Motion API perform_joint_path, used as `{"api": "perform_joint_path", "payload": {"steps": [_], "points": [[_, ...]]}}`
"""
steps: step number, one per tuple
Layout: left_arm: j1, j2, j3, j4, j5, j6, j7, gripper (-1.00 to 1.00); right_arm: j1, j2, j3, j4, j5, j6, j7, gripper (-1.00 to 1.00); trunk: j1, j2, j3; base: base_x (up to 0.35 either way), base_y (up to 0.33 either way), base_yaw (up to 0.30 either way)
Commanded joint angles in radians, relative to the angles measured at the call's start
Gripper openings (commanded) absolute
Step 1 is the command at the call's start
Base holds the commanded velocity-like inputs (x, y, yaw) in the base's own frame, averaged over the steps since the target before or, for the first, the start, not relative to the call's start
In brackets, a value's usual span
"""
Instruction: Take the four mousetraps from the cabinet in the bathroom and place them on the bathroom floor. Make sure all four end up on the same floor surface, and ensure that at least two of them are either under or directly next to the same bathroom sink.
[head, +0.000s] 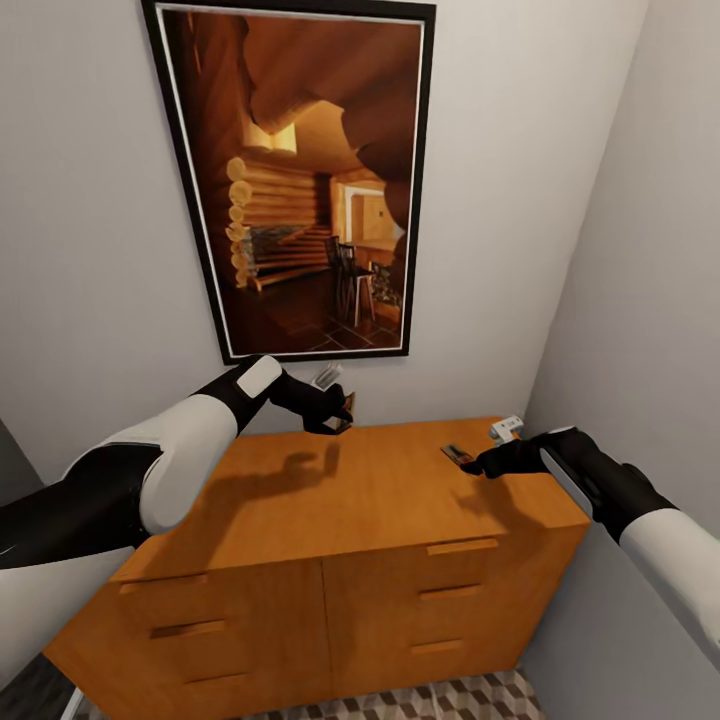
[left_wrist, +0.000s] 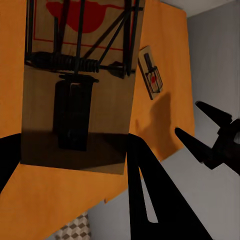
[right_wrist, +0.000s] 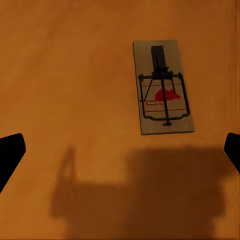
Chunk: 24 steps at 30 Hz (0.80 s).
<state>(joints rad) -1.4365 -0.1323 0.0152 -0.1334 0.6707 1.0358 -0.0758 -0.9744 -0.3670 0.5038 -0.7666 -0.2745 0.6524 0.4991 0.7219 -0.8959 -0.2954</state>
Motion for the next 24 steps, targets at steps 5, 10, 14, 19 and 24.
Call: {"api": "perform_joint_path", "payload": {"steps": [5, 10, 14, 19, 24], "points": [[0.0, -0.001, 0.002, -0.001, -0.013, 0.003, -0.01, -1.0, -0.001, -0.004, -0.003, 0.026, -0.006, 0.005, -0.001, 1.0, 0.0, -0.001, -0.001, 0.017, 0.0, 0.0], [0.0, -0.001, 0.001, -0.002, -0.013, 0.003, -0.011, -1.0, -0.001, -0.006, -0.007, 0.045, -0.007, 0.006, -0.002, 1.0, 0.0, -0.001, -0.001, 0.004, 0.0, 0.0], [0.001, -0.001, 0.001, -0.003, -0.013, 0.004, -0.011, -1.0, -0.001, -0.006, -0.008, 0.057, -0.007, 0.007, -0.002, 1.0, 0.0, -0.001, -0.001, 0.001, 0.0, 0.0], [0.001, -0.006, 0.002, -0.003, -0.013, 0.004, -0.016, -1.0, -0.017, -0.004, -0.011, 0.105, -0.007, 0.006, -0.003, 1.0, 0.0, -0.001, -0.001, 0.0, 0.0, 0.0], [0.001, -0.024, -0.001, -0.003, -0.014, 0.003, -0.108, -1.0, -0.11, 0.008, -0.011, 0.189, -0.007, 0.006, -0.003, 1.0, 0.0, -0.001, -0.001, 0.0, 0.0, 0.0]]}}
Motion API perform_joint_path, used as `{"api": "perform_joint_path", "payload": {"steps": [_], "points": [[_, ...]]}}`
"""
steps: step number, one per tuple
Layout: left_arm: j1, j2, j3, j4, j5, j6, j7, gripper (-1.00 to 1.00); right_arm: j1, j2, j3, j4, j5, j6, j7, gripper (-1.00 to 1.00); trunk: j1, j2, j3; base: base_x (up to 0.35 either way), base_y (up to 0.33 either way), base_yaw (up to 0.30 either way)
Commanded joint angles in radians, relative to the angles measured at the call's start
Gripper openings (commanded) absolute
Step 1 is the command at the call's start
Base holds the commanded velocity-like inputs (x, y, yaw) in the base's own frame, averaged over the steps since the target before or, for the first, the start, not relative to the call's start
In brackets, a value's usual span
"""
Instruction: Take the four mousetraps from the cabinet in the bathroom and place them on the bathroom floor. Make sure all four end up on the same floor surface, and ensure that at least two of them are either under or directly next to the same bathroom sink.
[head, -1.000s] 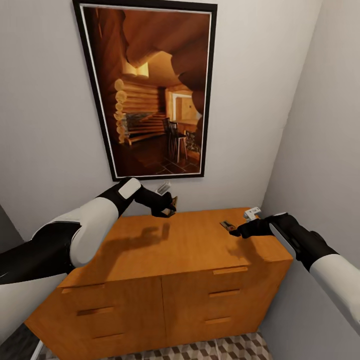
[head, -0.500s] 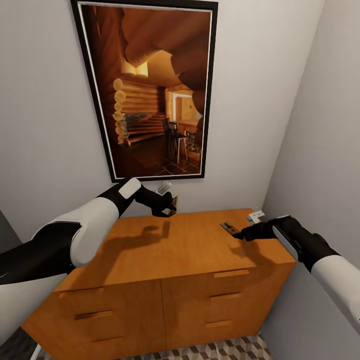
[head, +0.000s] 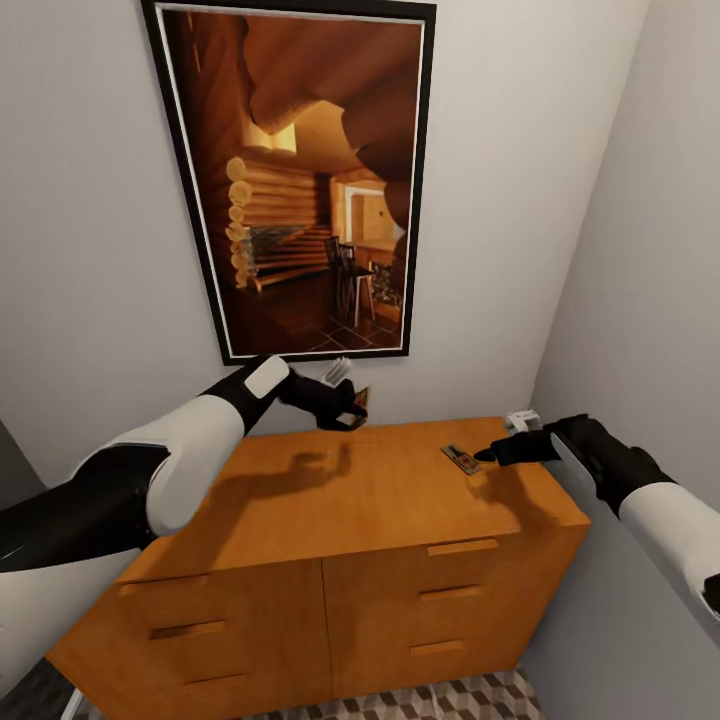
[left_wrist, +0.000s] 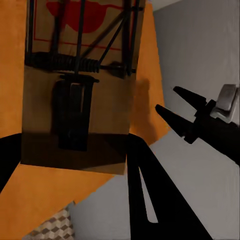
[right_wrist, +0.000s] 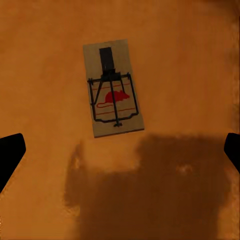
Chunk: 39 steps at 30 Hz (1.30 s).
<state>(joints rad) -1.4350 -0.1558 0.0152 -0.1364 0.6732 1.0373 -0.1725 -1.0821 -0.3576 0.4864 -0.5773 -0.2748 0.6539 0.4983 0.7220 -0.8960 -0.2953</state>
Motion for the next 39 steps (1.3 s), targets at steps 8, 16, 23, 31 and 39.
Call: {"api": "perform_joint_path", "payload": {"steps": [8, 16, 23, 31, 39], "points": [[-0.001, -0.01, -0.004, -0.001, -0.018, 0.001, -0.099, -1.0, -0.076, 0.037, 0.006, 0.064, -0.007, 0.004, -0.001, 1.0, 0.0, -0.001, -0.002, 0.0, 0.0, 0.0], [-0.001, -0.017, -0.004, -0.001, -0.019, 0.0, -0.172, -1.0, -0.097, 0.041, 0.006, 0.068, -0.006, 0.004, 0.007, 1.0, 0.0, -0.001, -0.002, 0.0, 0.0, 0.0], [0.0, -0.017, -0.004, -0.001, -0.02, 0.0, -0.189, -1.0, -0.1, 0.042, 0.007, 0.093, -0.006, 0.003, 0.068, 1.0, 0.0, -0.001, -0.002, 0.0, 0.0, 0.0], [0.001, -0.018, -0.004, -0.002, -0.02, 0.0, -0.191, -1.0, -0.101, 0.042, 0.006, 0.122, -0.005, -0.015, 0.138, 1.0, 0.0, -0.001, -0.002, 0.0, 0.0, 0.0], [0.001, -0.018, -0.004, -0.002, -0.02, -0.002, -0.191, -1.0, -0.101, 0.042, 0.007, 0.159, -0.005, -0.035, 0.157, 1.0, 0.0, -0.001, -0.002, 0.0, 0.0, 0.0]]}}
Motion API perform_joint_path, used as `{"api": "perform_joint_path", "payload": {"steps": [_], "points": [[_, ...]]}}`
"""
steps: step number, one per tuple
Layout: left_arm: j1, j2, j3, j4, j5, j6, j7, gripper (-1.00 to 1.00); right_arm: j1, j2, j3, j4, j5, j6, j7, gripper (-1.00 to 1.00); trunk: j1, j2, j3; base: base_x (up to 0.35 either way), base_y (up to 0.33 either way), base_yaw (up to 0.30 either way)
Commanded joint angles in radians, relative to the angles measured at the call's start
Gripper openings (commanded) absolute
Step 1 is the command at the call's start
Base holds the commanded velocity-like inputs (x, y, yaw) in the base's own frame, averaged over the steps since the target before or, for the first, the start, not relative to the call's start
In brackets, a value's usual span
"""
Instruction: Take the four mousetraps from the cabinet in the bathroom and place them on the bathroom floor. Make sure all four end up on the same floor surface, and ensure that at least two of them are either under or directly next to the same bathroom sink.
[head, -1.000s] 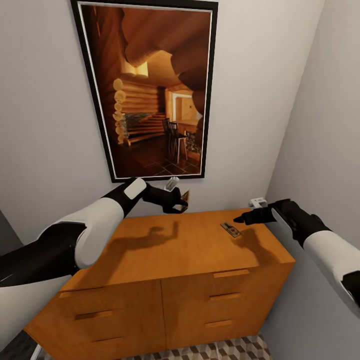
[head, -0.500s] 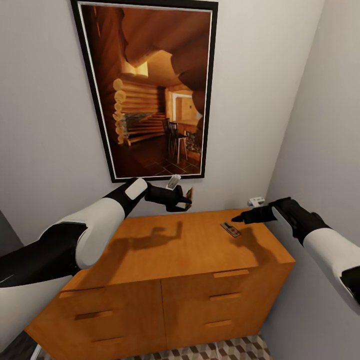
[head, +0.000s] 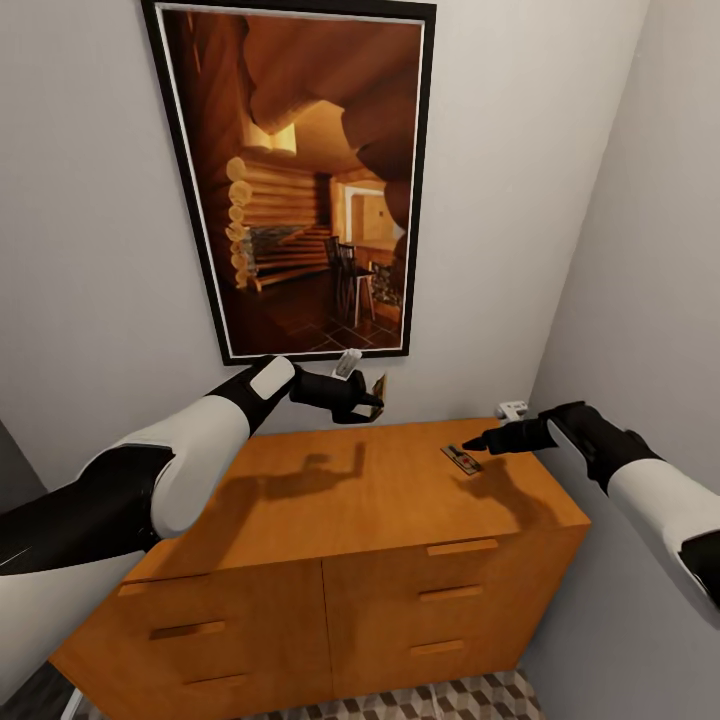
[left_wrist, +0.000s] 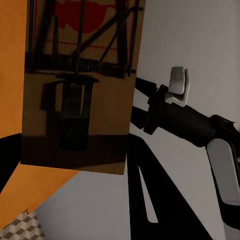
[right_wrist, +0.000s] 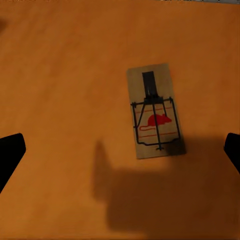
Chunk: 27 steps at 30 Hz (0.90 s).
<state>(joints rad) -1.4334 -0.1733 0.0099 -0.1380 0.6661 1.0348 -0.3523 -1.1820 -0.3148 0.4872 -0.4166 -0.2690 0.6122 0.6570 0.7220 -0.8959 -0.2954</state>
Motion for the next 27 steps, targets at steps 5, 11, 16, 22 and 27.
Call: {"api": "perform_joint_path", "payload": {"steps": [5, 11, 16, 22, 27], "points": [[-0.001, 0.0, 0.001, 0.0, -0.014, 0.001, -0.011, -1.0, -0.001, -0.001, 0.007, 0.005, -0.01, -0.013, 0.001, 1.0, 0.0, -0.001, -0.001, 0.0, 0.0, 0.0], [-0.001, 0.0, 0.001, 0.0, -0.014, 0.0, -0.012, -1.0, -0.001, -0.001, 0.006, 0.007, -0.011, -0.019, 0.003, 1.0, 0.019, -0.036, -0.017, 0.0, 0.0, 0.0], [-0.001, 0.0, 0.001, 0.0, -0.014, 0.001, -0.013, -1.0, -0.001, -0.001, 0.007, 0.007, -0.012, -0.025, 0.01, 1.0, 0.039, -0.071, -0.033, 0.0, 0.0, 0.0], [-0.001, -0.001, 0.001, 0.0, -0.013, 0.001, -0.013, -1.0, -0.001, -0.001, 0.007, 0.007, -0.012, -0.04, 0.06, 1.0, 0.062, -0.113, -0.052, 0.0, 0.0, 0.0], [-0.001, 0.0, 0.001, 0.0, -0.013, 0.001, -0.013, -1.0, -0.001, -0.001, 0.008, 0.007, -0.012, -0.045, 0.085, 1.0, 0.081, -0.148, -0.067, 0.0, 0.0, 0.0]]}}
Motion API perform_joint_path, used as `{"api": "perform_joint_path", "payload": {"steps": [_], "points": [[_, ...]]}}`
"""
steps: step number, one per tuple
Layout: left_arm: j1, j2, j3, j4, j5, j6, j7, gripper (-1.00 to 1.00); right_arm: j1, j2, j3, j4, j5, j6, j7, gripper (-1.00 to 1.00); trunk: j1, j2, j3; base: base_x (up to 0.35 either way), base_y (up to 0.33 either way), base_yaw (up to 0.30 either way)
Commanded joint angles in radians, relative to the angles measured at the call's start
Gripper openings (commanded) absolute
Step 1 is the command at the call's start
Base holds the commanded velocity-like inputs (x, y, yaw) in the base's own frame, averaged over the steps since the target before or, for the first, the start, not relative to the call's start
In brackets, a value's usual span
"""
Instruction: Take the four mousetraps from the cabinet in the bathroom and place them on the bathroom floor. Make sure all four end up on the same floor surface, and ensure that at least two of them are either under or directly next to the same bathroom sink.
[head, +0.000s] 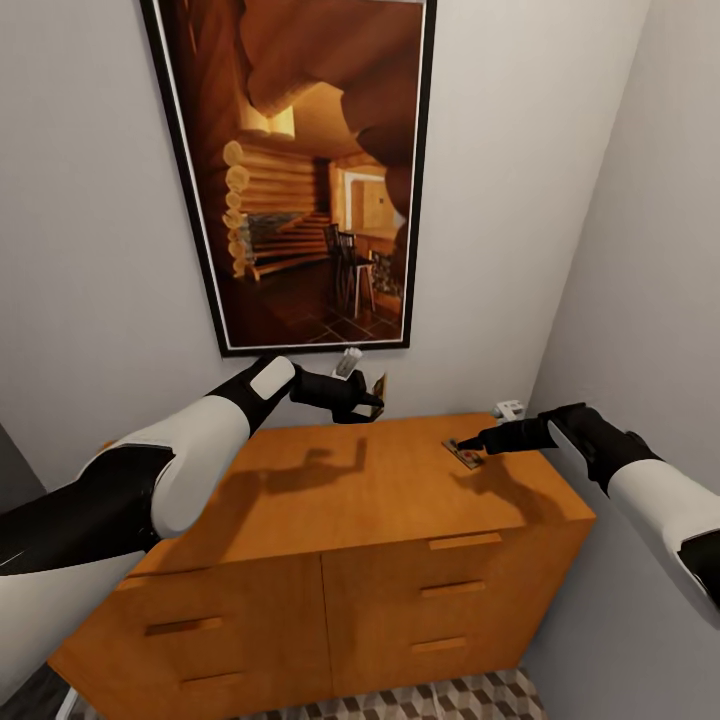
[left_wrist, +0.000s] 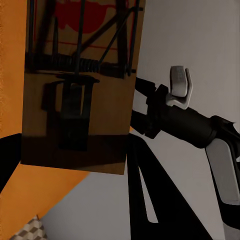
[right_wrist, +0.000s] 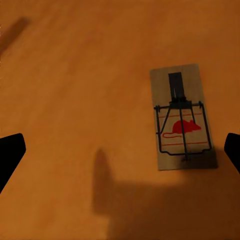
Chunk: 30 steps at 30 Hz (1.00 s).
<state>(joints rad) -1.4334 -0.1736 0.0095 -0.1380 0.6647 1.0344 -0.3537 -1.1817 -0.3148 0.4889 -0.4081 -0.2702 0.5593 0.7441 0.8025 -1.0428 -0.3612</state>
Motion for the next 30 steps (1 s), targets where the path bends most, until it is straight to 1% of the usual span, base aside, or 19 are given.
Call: {"api": "perform_joint_path", "payload": {"steps": [1, 2, 8, 18, 30], "points": [[-0.001, 0.0, 0.001, 0.0, -0.012, 0.001, -0.011, -1.0, -0.001, -0.001, 0.006, -0.001, -0.01, 0.007, 0.001, 1.0, 0.004, -0.008, -0.004, 0.0, 0.0, 0.0], [-0.001, 0.0, 0.001, 0.0, -0.012, 0.001, -0.011, -1.0, -0.001, -0.001, 0.007, -0.001, -0.01, 0.006, 0.003, 1.0, 0.008, -0.015, -0.008, 0.0, 0.0, 0.0], [-0.001, 0.0, 0.001, 0.0, -0.012, 0.001, -0.011, -1.0, -0.001, -0.001, 0.008, -0.001, -0.01, 0.004, 0.01, 1.0, 0.008, -0.015, -0.008, 0.0, 0.0, 0.0], [-0.001, -0.001, 0.001, 0.0, -0.011, 0.001, -0.011, -1.0, -0.001, -0.001, 0.009, -0.001, -0.01, 0.004, 0.015, 1.0, 0.046, -0.085, -0.039, 0.0, 0.0, 0.0], [-0.001, -0.001, 0.001, 0.0, -0.011, 0.001, -0.011, -1.0, -0.001, -0.001, 0.011, -0.001, -0.01, 0.004, 0.015, 1.0, 0.046, -0.085, -0.039, 0.0, 0.0, 0.0]]}}
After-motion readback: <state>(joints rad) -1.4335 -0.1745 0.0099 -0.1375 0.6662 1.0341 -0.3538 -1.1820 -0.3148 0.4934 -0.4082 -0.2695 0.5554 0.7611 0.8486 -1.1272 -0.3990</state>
